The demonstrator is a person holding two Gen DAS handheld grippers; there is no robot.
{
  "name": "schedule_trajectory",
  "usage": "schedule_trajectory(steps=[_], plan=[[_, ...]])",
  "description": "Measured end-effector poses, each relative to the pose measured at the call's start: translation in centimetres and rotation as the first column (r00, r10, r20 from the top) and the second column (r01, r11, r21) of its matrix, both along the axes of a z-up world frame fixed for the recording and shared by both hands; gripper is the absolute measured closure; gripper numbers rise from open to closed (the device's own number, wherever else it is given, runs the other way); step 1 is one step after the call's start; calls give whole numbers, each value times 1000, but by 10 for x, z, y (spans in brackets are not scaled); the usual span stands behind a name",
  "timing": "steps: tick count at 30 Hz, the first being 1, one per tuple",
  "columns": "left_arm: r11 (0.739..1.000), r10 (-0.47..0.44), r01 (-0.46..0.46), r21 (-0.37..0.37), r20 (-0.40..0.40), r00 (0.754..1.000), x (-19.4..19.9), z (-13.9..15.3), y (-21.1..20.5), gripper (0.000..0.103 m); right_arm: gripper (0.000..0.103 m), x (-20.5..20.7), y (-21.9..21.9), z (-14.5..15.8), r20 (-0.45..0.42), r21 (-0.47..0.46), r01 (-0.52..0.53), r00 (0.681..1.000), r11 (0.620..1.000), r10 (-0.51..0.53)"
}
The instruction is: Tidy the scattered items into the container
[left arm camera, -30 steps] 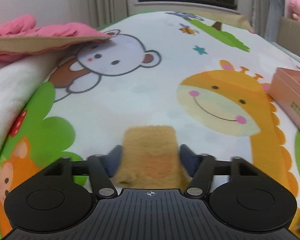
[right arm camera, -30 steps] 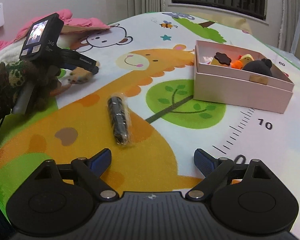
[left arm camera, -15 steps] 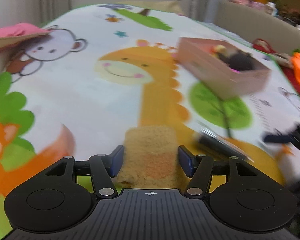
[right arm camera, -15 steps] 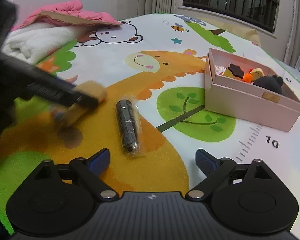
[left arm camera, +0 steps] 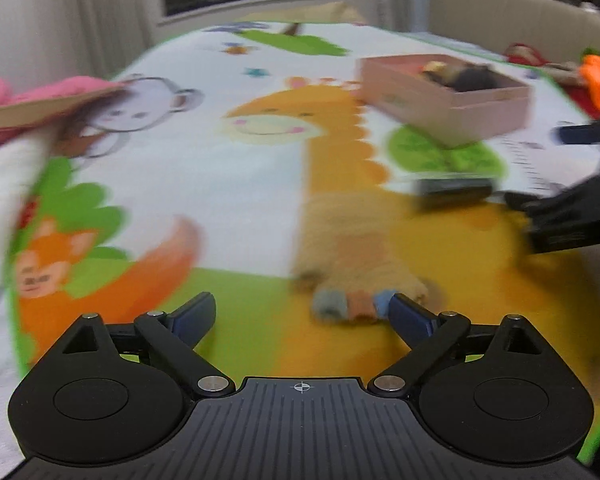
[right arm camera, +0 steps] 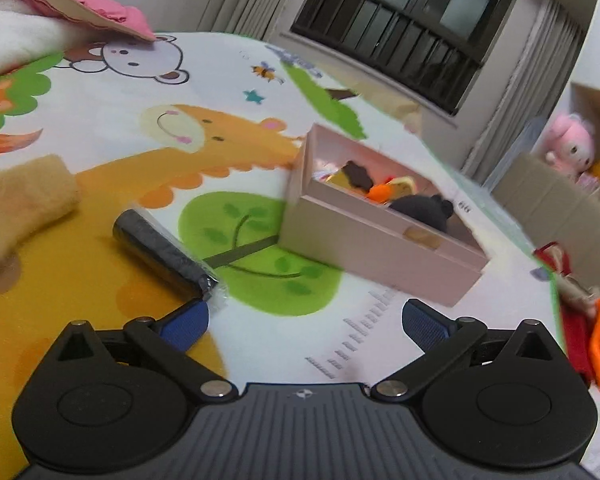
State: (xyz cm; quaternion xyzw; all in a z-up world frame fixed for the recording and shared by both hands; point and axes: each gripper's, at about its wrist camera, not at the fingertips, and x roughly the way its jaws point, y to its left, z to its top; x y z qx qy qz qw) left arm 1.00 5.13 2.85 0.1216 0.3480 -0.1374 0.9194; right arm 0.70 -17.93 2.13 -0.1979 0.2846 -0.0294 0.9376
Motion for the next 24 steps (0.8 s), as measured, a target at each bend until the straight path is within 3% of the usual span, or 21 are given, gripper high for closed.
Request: schedule_trajectory(steps=[4, 11, 20, 22, 24], plan=[[987, 155, -157, 40, 51, 987, 8, 1, 21, 5, 0, -8, -4, 11, 2, 139, -25, 1000, 990, 24], [964, 241, -243, -106, -30, 970, 7, 4, 50, 4, 0, -8, 20, 19, 14, 396, 21, 999, 918, -29], [967, 201, -207, -150, -57, 978, -11, 0, 44, 2, 1, 40, 38, -1, -126, 438, 185, 982, 880, -144], [966, 196, -203, -158, -59, 979, -13, 0, 43, 2, 18, 40, 39, -3, -141, 429, 168, 983, 888, -118], [965, 190, -198, -174, -62, 980, -13, 1, 41, 2, 20, 36, 39, -2, -134, 407, 144, 986, 902, -97]])
